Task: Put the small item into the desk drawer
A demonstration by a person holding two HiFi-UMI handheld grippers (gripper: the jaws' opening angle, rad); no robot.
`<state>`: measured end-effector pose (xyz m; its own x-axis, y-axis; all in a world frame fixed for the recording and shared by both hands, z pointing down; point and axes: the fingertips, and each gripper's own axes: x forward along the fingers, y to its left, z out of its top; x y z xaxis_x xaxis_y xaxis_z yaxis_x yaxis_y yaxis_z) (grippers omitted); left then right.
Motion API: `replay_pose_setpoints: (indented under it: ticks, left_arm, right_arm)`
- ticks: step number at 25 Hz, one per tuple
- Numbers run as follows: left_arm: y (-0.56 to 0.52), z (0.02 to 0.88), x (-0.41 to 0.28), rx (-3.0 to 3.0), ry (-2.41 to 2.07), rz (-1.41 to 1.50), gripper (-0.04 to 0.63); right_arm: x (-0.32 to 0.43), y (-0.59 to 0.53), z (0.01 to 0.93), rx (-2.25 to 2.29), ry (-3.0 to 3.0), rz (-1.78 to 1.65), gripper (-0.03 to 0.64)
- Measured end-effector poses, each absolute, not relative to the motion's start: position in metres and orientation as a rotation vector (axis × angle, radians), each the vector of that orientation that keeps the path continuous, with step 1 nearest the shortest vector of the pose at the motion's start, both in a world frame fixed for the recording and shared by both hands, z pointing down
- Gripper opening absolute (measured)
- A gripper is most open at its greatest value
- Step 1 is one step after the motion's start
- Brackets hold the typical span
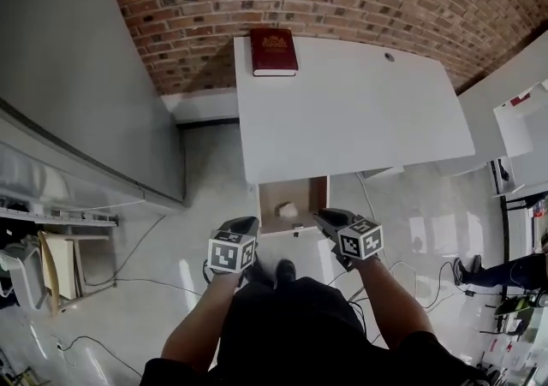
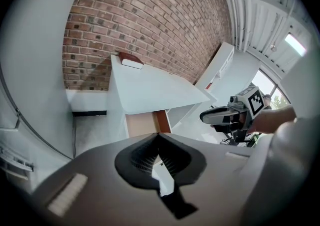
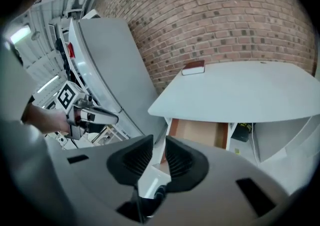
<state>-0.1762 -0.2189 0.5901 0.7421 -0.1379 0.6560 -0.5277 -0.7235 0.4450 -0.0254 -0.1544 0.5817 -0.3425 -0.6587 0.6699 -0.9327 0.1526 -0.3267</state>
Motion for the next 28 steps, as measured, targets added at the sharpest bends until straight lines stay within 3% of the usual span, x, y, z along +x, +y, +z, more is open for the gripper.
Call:
replay_pose_setpoints:
  ticks: [18,28]
  left_arm:
    - [-0.217,0.517,-0.158,2.453,-0.569,0.746,0.012]
    - [-0.224,0.468,-0.103,2.448,-0.829,0.648,0.012]
  right_arm:
    - [-0.016,-0.172,0.493,1.545,-2.307,0.897,0.035]
    - [0.055,-0.159,0.43,1.462,-2.553,0.769,0.017]
